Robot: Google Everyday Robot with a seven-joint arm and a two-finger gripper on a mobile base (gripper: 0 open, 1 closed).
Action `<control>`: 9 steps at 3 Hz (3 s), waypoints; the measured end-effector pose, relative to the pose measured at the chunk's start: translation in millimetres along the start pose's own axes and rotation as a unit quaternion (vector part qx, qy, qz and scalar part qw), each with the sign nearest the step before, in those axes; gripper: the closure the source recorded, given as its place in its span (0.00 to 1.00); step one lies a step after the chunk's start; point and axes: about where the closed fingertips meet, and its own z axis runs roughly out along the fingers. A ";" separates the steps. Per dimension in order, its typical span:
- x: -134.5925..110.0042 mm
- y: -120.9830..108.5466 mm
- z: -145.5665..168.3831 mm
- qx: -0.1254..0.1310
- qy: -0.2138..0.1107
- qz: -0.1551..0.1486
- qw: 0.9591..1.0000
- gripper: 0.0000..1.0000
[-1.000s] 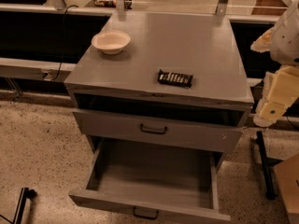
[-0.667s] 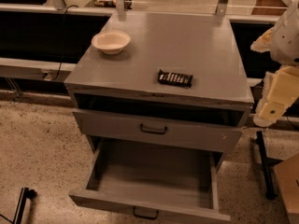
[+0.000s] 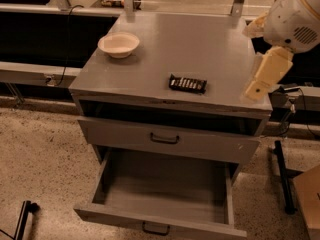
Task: Place rxbar chocolate into middle drawer
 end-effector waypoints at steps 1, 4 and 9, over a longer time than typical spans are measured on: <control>-40.8 -37.3 35.0 -0.034 -0.075 0.001 0.997 0.00; -105.7 -72.6 160.9 -0.056 -0.081 0.012 0.995 0.00; -20.2 -50.8 221.1 -0.106 -0.047 0.105 0.988 0.64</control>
Offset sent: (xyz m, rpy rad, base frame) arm 0.1620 0.1589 -0.1008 0.2647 0.1245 0.0635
